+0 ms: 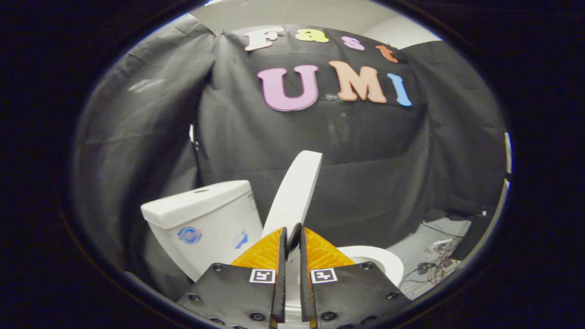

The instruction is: Open the toilet lid.

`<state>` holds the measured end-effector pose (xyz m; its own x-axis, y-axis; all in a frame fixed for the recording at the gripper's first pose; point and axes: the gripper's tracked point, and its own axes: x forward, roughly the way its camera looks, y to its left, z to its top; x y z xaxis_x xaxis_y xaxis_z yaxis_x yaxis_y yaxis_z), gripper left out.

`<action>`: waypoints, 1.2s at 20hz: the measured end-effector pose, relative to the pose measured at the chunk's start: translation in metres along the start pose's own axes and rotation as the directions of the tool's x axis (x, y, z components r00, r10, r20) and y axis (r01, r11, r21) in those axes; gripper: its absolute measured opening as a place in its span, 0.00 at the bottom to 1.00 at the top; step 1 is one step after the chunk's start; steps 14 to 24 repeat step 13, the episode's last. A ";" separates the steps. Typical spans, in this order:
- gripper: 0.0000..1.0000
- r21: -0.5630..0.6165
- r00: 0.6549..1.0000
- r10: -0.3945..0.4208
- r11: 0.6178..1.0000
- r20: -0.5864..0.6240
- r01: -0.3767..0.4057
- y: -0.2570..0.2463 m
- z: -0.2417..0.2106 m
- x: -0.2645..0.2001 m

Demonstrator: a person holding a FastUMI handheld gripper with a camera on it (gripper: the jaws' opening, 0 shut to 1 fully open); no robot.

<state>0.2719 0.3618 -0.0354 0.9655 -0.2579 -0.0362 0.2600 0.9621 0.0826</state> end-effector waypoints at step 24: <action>0.29 -0.109 0.931 0.365 0.924 -0.025 -0.366 0.112 0.001 0.028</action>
